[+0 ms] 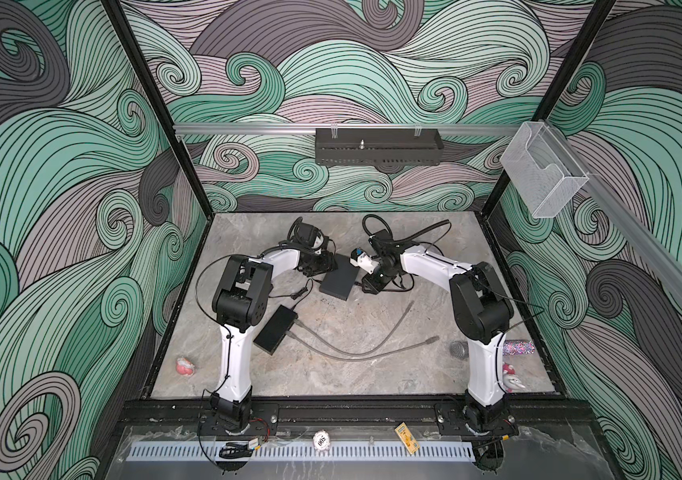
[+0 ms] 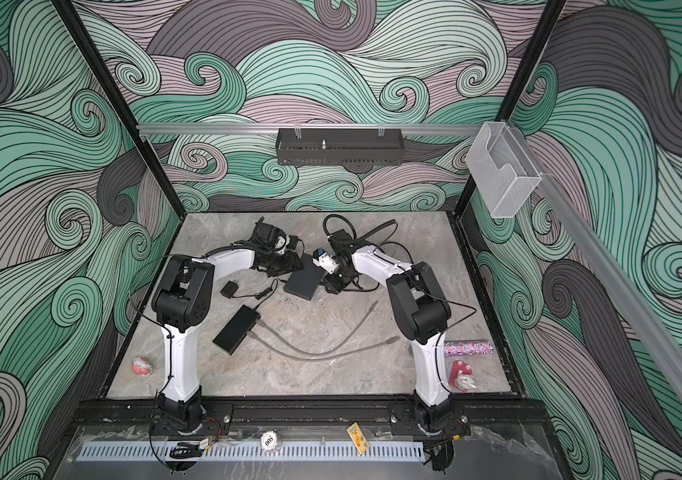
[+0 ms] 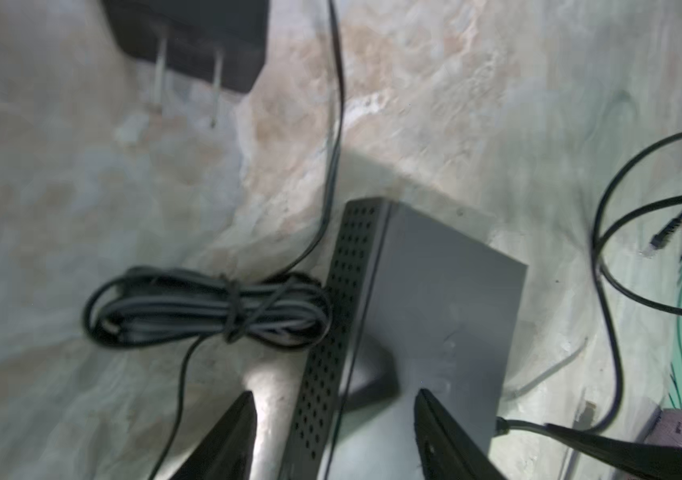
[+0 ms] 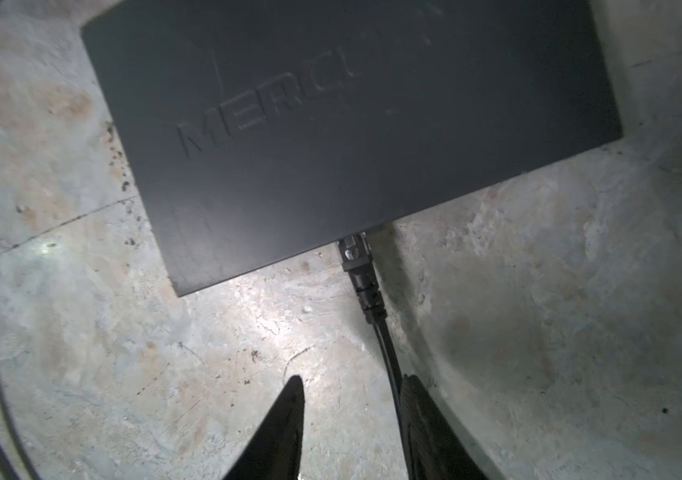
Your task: Insert the plug into the switch port
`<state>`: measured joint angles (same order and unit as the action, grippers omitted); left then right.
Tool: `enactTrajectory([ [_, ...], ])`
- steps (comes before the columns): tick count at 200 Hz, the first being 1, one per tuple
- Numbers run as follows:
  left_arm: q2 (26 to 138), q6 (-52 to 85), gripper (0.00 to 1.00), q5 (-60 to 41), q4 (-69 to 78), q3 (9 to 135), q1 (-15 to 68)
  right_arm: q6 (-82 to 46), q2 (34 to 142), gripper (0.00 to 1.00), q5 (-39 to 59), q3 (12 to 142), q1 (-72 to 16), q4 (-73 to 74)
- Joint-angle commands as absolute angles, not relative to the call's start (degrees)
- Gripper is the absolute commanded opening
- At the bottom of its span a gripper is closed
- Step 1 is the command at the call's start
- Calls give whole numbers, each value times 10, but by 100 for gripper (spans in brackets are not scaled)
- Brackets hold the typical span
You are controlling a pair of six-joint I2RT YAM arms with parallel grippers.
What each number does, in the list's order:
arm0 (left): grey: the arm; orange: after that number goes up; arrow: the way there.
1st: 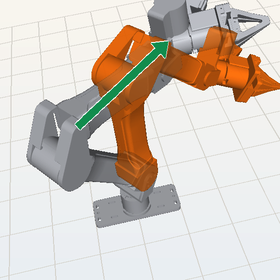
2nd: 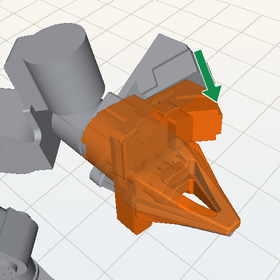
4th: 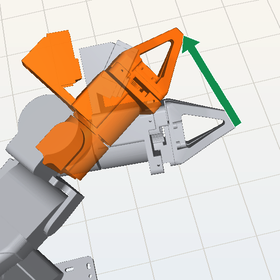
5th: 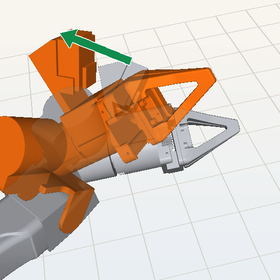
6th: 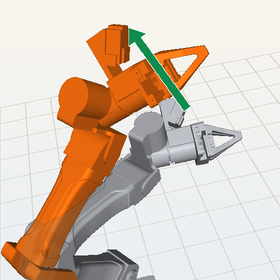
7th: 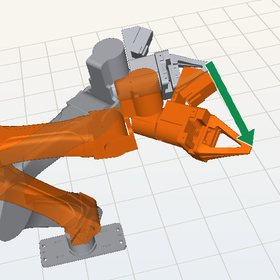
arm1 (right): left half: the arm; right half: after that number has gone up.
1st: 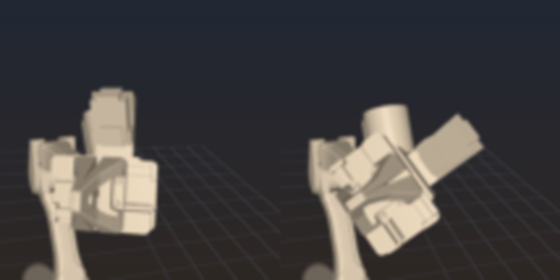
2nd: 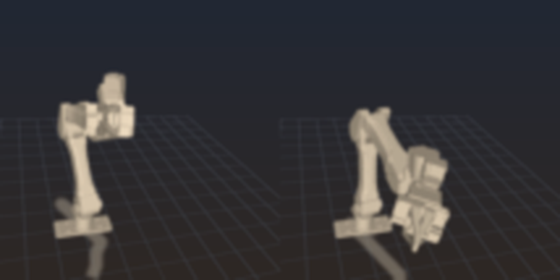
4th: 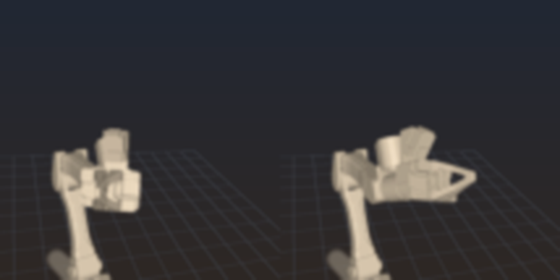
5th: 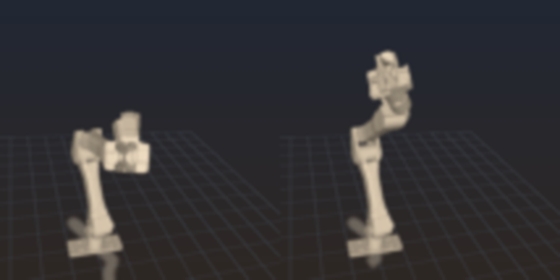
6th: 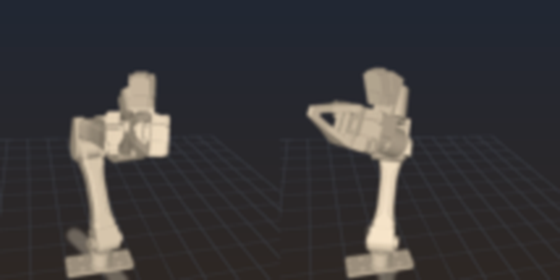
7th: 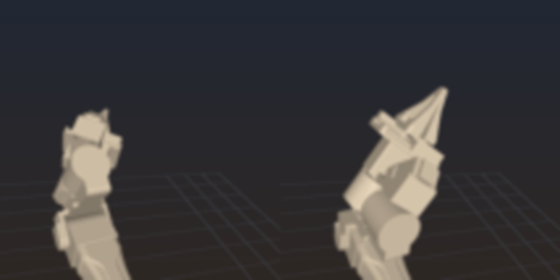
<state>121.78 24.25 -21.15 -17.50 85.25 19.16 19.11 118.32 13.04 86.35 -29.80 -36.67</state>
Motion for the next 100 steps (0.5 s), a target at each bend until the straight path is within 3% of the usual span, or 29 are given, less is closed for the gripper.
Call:
enactTrajectory([
  [1,1233,223,63,-241,-192,878,187,211,1193,40,72,874,-303,-375],
  [36,1255,227,62,-280,-182,889,187,229,1213,27,77,885,-309,-383],
  [65,1269,229,62,-285,-179,891,187,244,1223,25,69,893,-319,-385],
  [100,1279,239,62,-301,-173,893,187,262,1239,12,77,921,-328,-392],
])
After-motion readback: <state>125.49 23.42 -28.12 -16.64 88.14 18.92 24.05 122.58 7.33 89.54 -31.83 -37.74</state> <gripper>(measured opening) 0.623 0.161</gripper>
